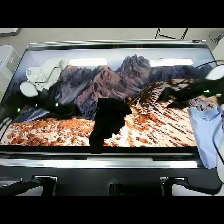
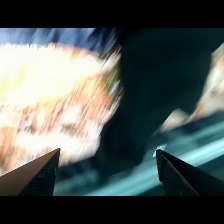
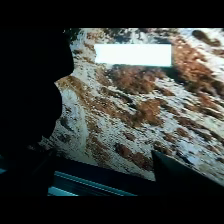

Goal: Fold the clothes and pants, and hang the long-sleeved shirts on hangers.

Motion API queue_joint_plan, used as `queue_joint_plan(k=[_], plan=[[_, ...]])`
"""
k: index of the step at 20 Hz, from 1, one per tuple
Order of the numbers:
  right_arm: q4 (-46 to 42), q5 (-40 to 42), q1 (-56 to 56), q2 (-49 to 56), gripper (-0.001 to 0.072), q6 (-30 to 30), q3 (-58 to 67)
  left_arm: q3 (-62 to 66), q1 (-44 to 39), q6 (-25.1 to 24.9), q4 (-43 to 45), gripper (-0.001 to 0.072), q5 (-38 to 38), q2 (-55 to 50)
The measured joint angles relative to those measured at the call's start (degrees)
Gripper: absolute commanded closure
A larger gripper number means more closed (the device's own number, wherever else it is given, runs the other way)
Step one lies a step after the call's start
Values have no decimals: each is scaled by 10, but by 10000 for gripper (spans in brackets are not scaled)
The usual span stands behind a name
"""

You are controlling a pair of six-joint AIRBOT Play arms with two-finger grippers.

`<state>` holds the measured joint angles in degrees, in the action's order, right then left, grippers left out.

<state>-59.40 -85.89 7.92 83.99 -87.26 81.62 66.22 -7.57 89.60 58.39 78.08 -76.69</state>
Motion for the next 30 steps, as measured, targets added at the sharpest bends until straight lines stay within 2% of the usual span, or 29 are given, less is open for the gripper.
queue_joint_plan(k=[3,8,9,10,12,13,14,15,21,22,24,30], plan=[[57,29,-39,64,4,12,-19,-125,-13,-19,-27,-3,-27,33],[118,68,-75,137,3,19,-29,-272,-81,-46,-113,0,-151,48],[126,74,-79,146,3,20,-29,-285,-95,-48,-125,36,-175,48],[133,81,-85,155,3,20,-30,-296,-109,-50,-141,145,-199,46],[149,95,-96,171,3,22,-30,-309,-136,-52,-164,305,-235,40],[157,101,-101,179,3,22,-30,-312,-147,-51,-173,489,-251,37],[167,110,-107,187,3,23,-31,-315,-156,-48,-179,616,-262,33],[177,117,-113,193,3,24,-31,-317,-163,-45,-183,683,-269,31],[218,188,-153,214,49,24,-31,-319,-176,-37,-196,682,-294,33],[228,202,-161,216,210,23,-31,-319,-176,-37,-197,682,-295,35],[242,225,-176,217,672,22,-31,-319,-177,-37,-197,683,-299,39],[224,233,-175,198,674,24,0,-298,-146,-39,-170,685,-289,84]])
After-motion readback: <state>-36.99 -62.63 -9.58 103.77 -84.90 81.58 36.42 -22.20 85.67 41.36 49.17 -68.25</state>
